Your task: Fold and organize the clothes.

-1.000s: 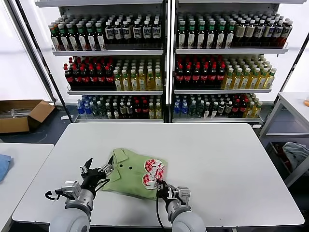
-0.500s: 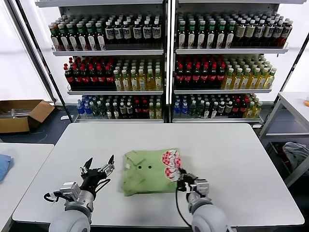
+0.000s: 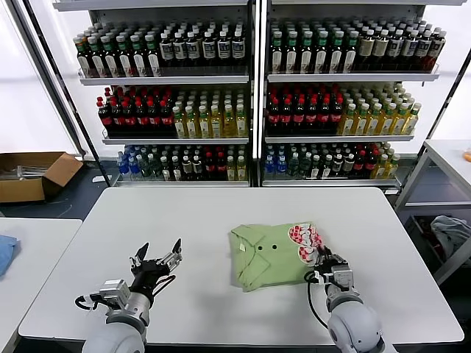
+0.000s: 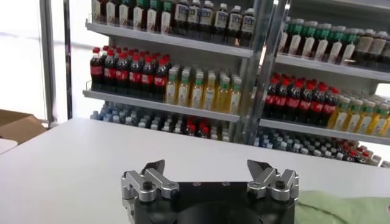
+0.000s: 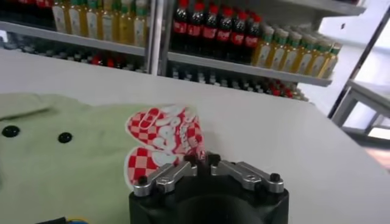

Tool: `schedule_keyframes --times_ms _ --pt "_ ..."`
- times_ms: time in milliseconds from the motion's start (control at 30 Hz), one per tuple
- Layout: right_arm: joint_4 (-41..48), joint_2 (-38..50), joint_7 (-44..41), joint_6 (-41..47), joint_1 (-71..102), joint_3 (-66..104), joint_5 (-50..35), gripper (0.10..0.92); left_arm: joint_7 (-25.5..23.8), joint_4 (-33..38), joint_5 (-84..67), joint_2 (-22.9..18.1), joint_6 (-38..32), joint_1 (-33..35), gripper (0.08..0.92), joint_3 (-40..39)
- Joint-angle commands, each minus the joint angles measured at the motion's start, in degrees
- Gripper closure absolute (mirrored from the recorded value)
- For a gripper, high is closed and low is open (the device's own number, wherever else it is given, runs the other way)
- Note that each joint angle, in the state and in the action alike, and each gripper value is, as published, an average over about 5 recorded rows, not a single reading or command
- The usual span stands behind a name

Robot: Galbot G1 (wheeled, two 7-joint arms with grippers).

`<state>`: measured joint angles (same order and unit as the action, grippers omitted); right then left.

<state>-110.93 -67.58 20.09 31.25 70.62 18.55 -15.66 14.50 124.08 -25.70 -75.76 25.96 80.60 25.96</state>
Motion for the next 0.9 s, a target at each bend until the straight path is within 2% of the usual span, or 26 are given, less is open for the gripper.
schedule_keyframes --times_ms 33,200,633,900 --pt "-11.0 -4.6 -1.2 -5.4 9.0 2.6 10.6 0.741 -0.2 0.0 0.5 -0.4 -0.1 0.9 0.177 -0.6" --pt "-13.4 -7.2 -1.1 -5.7 13.3 -0.9 9.6 0.602 -0.3 -0.4 0.9 -0.9 -0.1 0.5 0.177 -1.5" --pt "-3.7 -10.7 7.3 -2.2 10.3 1.1 -7.1 0.238 -0.6 -1.5 0.8 -0.7 -0.2 0.2 0.177 -2.1" --pt "-2.2 -11.0 7.3 -2.3 10.6 0.9 -9.2 0.203 -0.7 -1.7 0.9 -0.7 -0.2 0.2 0.177 -2.3"
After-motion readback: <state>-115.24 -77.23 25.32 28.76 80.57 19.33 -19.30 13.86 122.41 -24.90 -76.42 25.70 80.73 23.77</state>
